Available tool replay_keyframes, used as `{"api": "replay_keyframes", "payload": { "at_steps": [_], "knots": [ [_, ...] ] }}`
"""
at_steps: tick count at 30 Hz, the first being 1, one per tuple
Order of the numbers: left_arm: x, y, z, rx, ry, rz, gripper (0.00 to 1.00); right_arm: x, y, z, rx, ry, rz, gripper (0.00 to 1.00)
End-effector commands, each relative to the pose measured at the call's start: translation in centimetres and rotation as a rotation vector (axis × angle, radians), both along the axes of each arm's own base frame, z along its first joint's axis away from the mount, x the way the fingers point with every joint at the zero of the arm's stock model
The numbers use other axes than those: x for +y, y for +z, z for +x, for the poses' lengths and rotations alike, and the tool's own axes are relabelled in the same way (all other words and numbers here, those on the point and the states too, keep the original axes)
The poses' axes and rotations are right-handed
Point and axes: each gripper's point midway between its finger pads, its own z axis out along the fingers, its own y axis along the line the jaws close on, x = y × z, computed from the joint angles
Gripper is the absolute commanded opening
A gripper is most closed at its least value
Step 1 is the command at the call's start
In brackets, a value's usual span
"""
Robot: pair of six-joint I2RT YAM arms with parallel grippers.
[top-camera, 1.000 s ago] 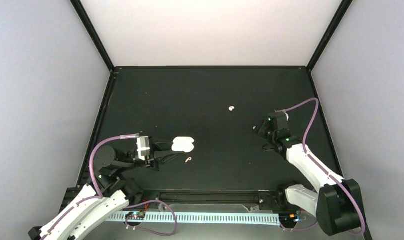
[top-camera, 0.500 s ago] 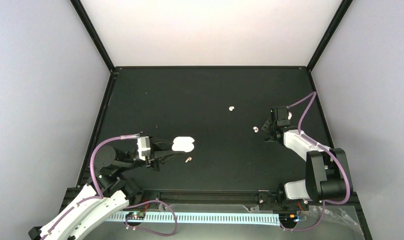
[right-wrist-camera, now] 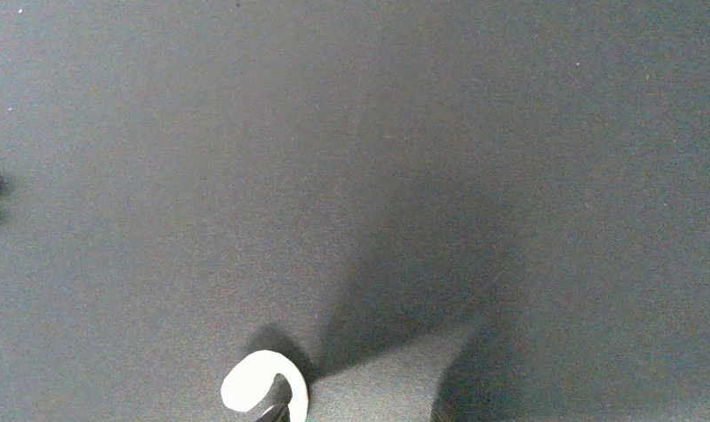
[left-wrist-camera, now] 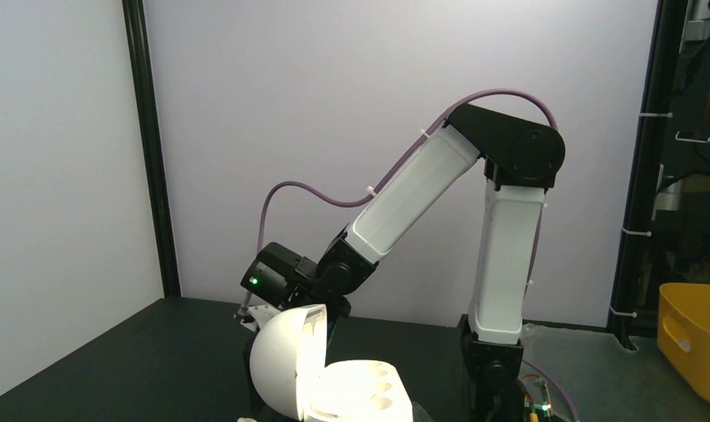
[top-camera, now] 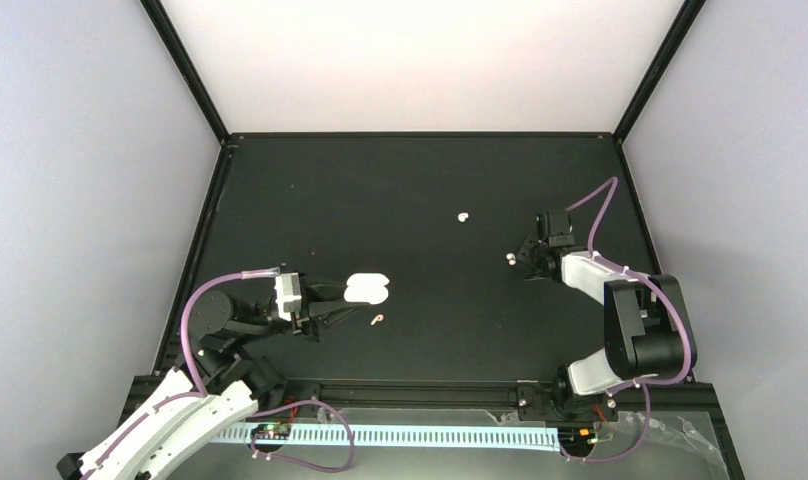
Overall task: Insert the wireless bluetooth earbuds into the charging case
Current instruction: Pick up the earbud from the center of the board.
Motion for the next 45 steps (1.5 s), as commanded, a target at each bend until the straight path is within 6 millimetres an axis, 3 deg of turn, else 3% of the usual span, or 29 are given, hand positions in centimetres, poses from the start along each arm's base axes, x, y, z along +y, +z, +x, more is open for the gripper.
{"api": "replay_keyframes", "payload": {
  "at_steps": [1, 31, 45],
  "knots": [
    [0.1, 0.8, -0.1, -0.02, 0.002, -0.003, 0.02, 0.2, 0.1, 1.0, -0.012, 0.012, 0.005, 0.41],
    [0.2, 1.0, -0.5, -0.028, -0.012, -0.008, 0.02, 3.4, 0.0, 0.8, 0.031, 0.147, -0.06, 0.25],
    [0.1, 0.9, -0.5, -0.024, -0.017, -0.006, 0.02, 4.0, 1.7, 1.0, -0.021, 0.172, -0.046, 0.13]
  ]
}}
